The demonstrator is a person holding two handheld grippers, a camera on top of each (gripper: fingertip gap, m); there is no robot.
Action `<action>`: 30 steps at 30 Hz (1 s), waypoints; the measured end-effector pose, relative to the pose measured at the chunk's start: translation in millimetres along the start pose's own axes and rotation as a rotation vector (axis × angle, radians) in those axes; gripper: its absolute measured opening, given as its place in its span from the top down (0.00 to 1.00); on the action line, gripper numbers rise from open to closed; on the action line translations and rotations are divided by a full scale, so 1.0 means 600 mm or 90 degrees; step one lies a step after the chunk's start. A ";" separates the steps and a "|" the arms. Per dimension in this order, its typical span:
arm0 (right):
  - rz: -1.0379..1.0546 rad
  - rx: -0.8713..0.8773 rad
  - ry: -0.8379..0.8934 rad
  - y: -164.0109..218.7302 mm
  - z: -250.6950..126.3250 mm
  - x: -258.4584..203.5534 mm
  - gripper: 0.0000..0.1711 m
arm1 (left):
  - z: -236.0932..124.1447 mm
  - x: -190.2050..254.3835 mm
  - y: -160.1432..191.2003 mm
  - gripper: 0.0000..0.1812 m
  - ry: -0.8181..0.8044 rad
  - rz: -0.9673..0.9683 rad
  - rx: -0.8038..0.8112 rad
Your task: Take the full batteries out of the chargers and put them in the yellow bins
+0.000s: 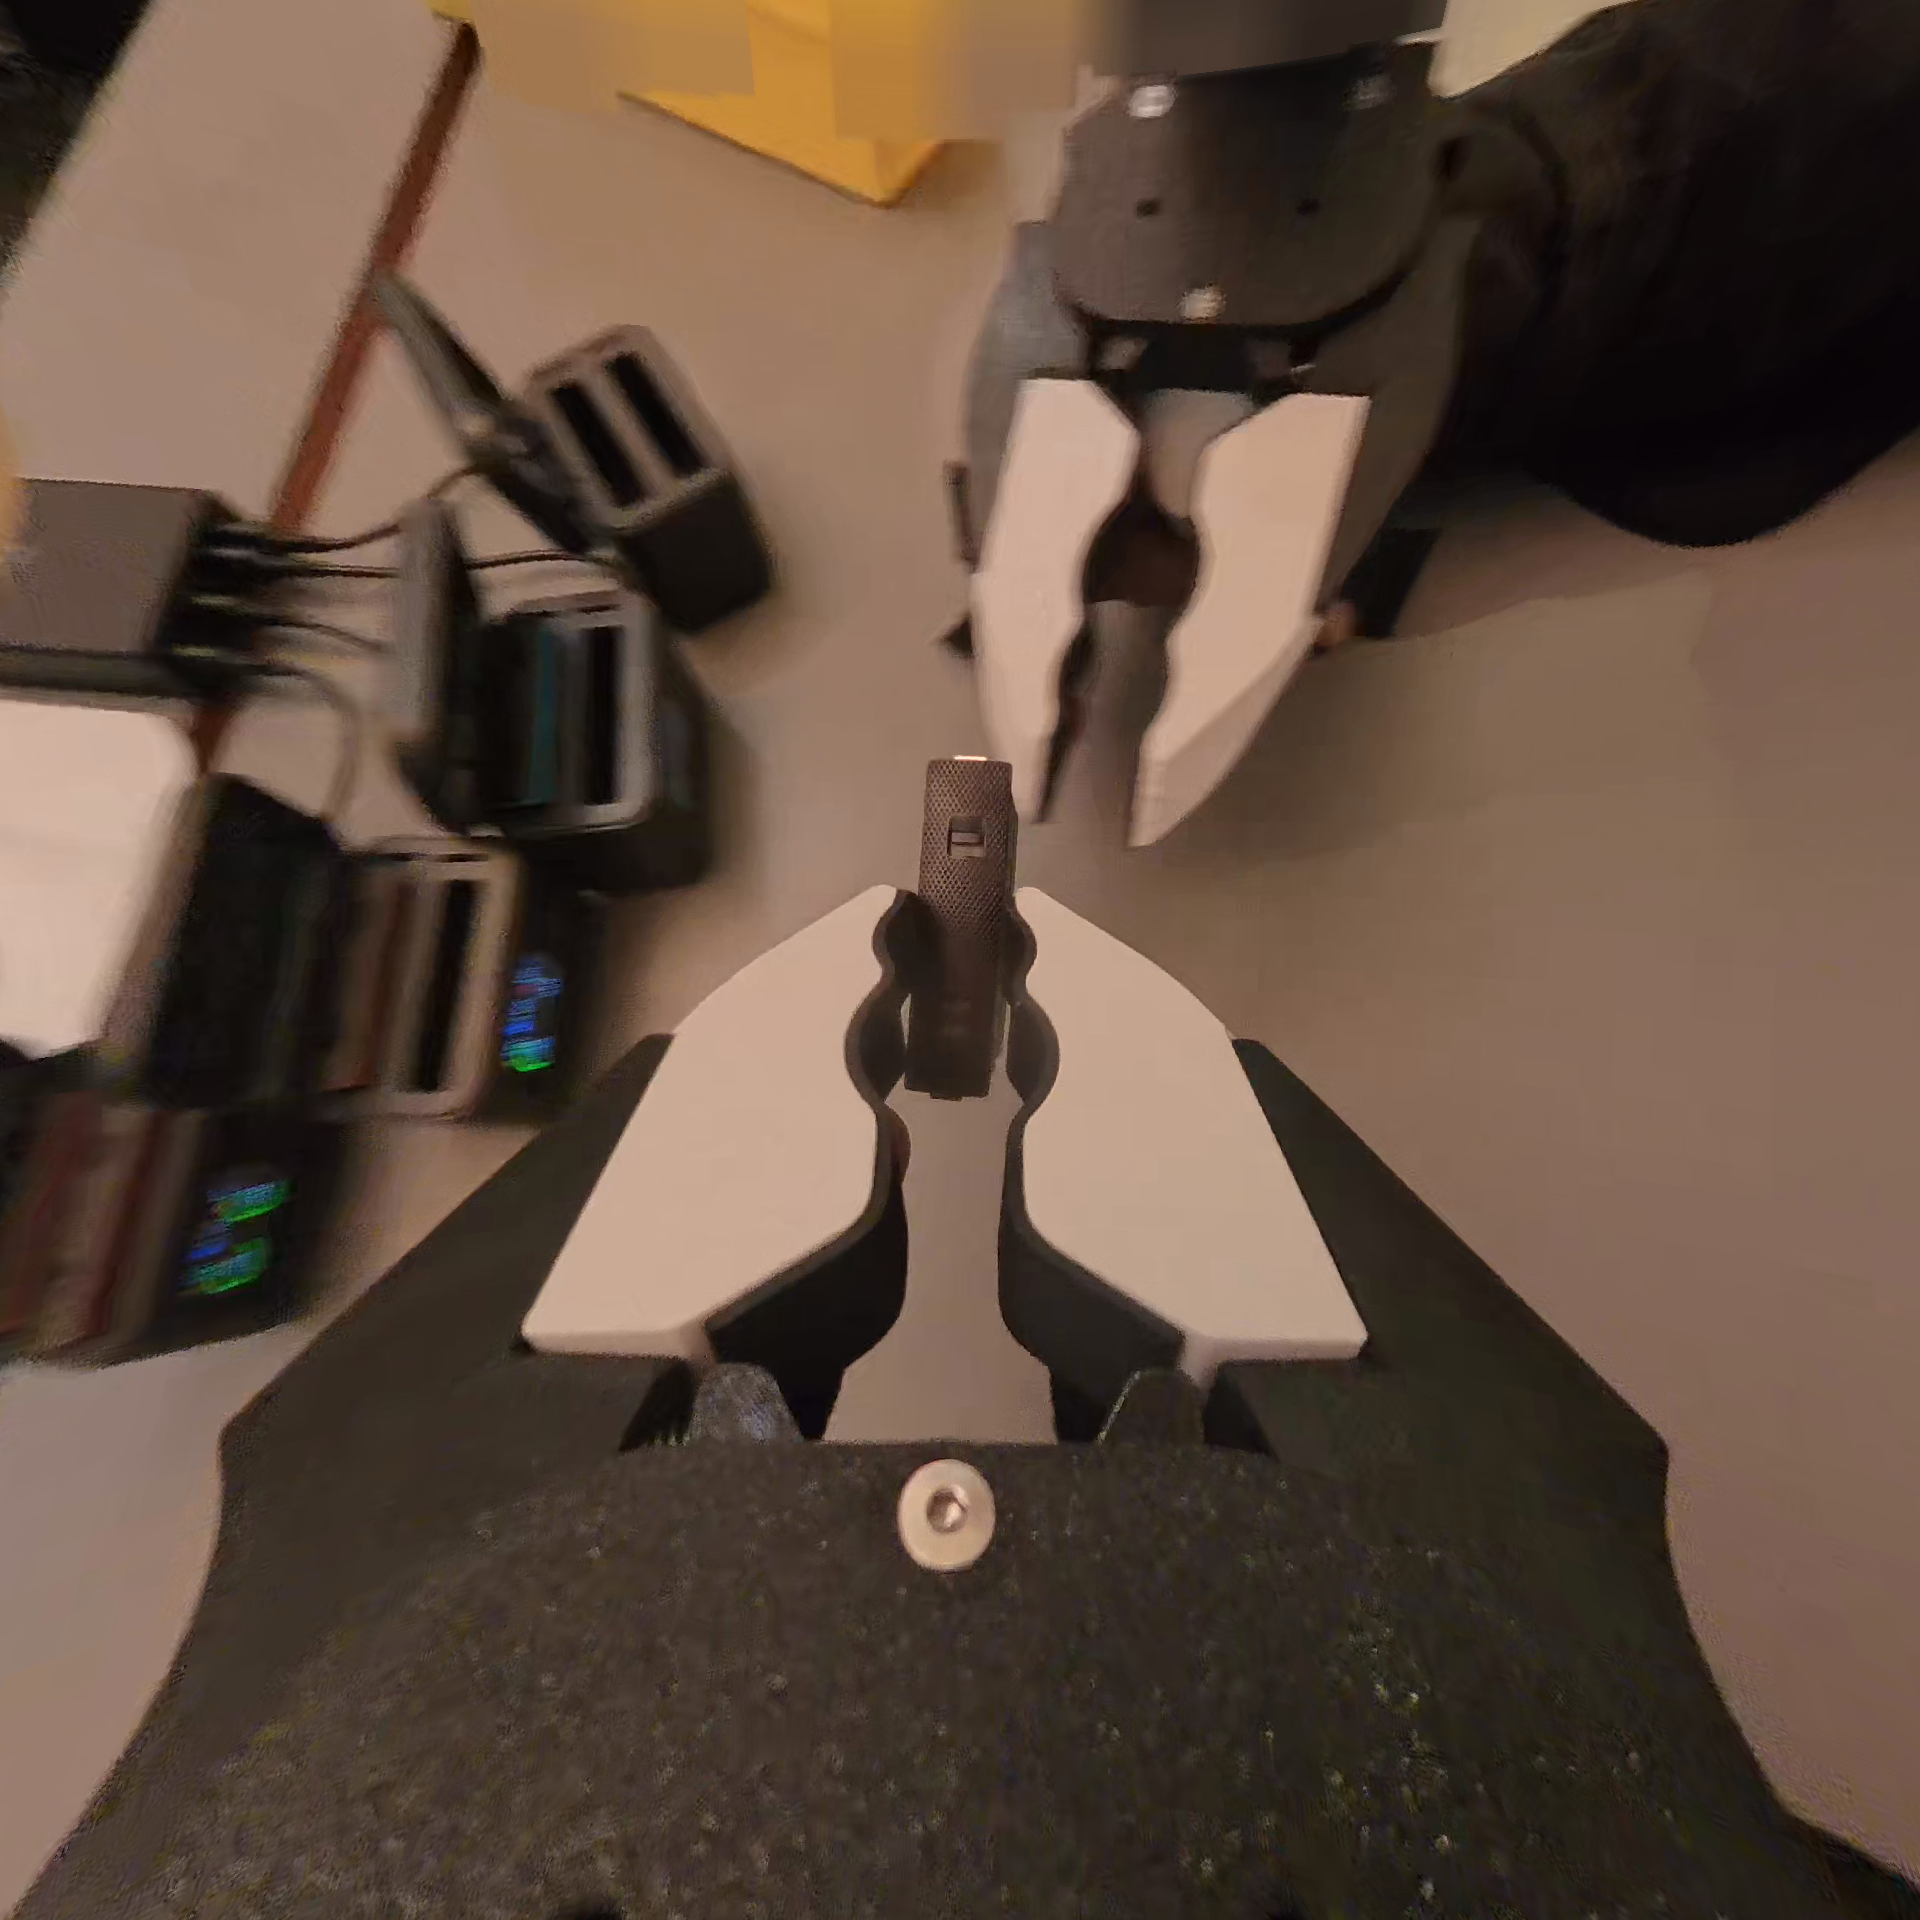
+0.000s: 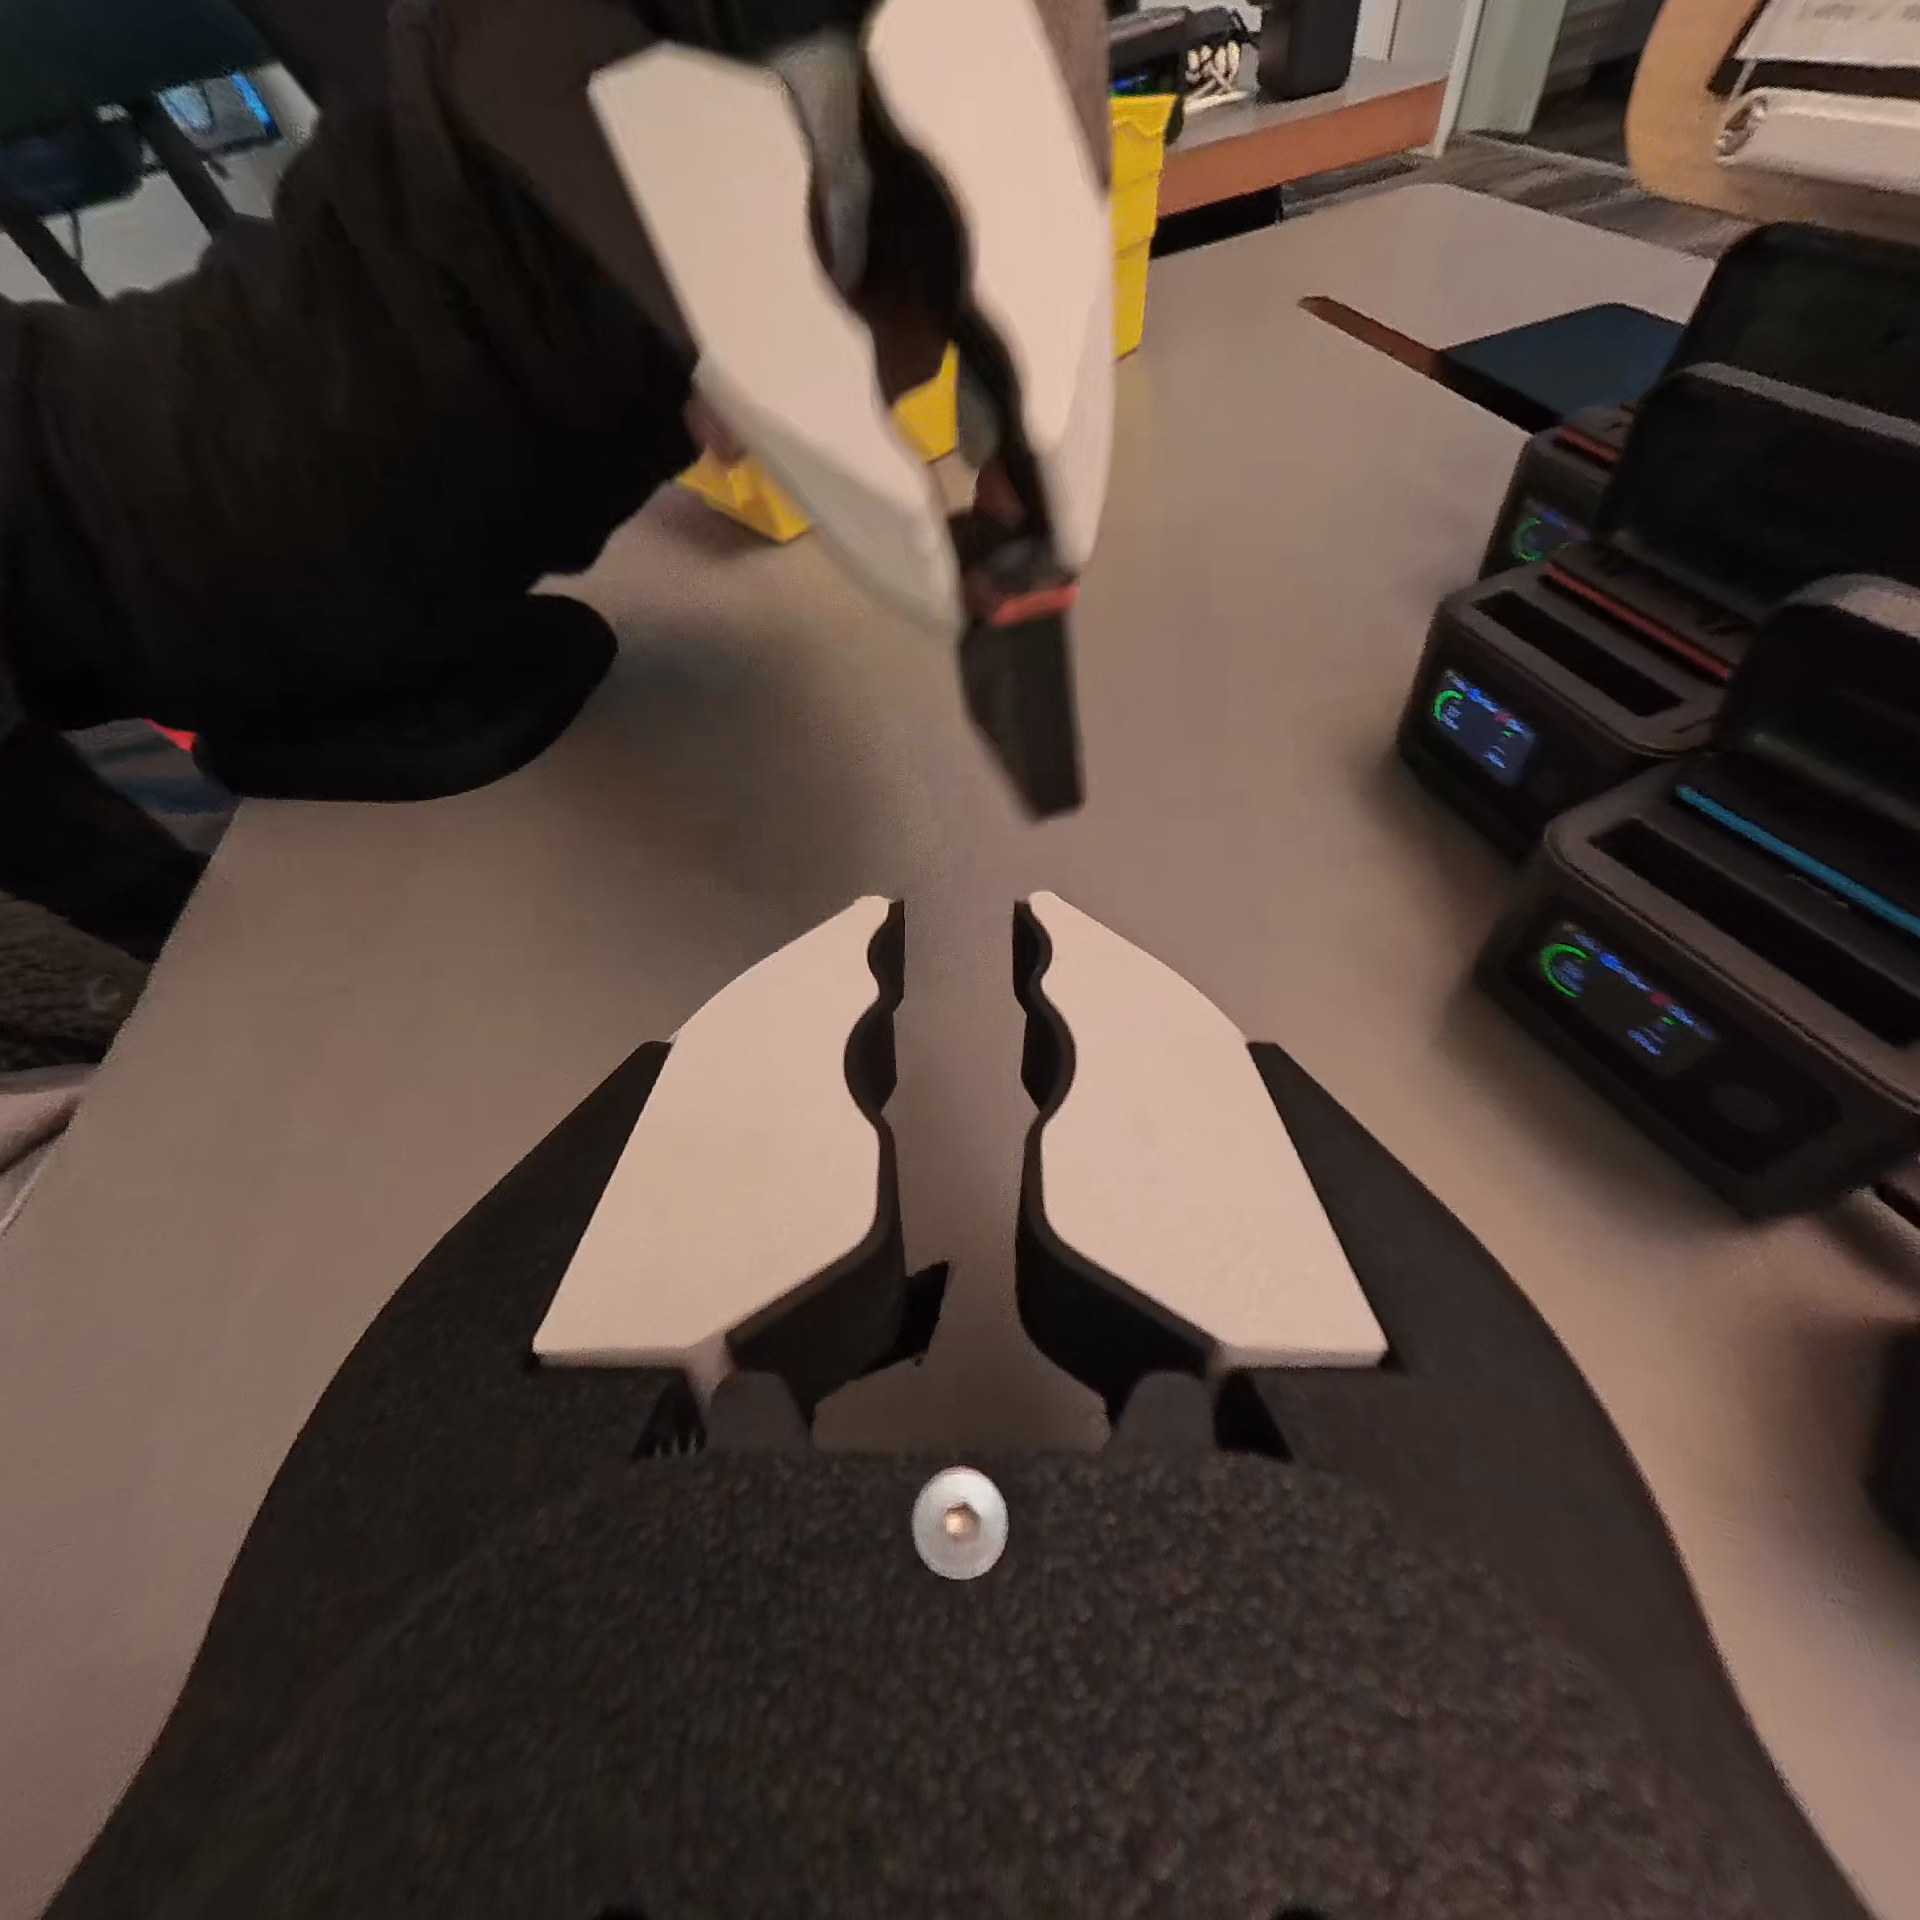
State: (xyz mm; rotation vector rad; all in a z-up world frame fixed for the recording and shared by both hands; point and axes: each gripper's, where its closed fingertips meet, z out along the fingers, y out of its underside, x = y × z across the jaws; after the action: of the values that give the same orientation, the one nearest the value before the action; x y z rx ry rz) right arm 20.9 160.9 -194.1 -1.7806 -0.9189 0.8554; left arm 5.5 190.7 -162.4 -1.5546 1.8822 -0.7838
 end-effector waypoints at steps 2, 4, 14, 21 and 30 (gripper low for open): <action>0.014 0.000 0.007 0.002 -0.008 0.010 0.89 | -0.015 -0.050 -0.009 0.92 -0.036 0.002 -0.031; 0.012 -0.012 0.017 0.008 -0.011 0.016 0.89 | -0.021 -0.097 -0.011 0.91 -0.057 0.000 -0.069; -0.009 -0.065 0.011 0.032 -0.002 0.009 0.90 | 0.027 -0.204 0.003 0.91 -0.060 0.015 -0.210; -0.011 -0.078 0.011 0.037 -0.001 0.009 0.91 | 0.049 -0.222 0.024 0.91 -0.054 0.000 -0.223; -0.006 -0.081 0.012 0.038 0.000 0.009 0.91 | 0.048 -0.227 0.040 0.91 -0.036 -0.023 -0.201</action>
State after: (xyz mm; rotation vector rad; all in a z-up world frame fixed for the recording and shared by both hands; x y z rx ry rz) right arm 28.8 159.0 -216.3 -1.8877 -0.9872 0.7873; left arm 33.3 326.3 -191.4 -1.7825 2.0150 -0.4667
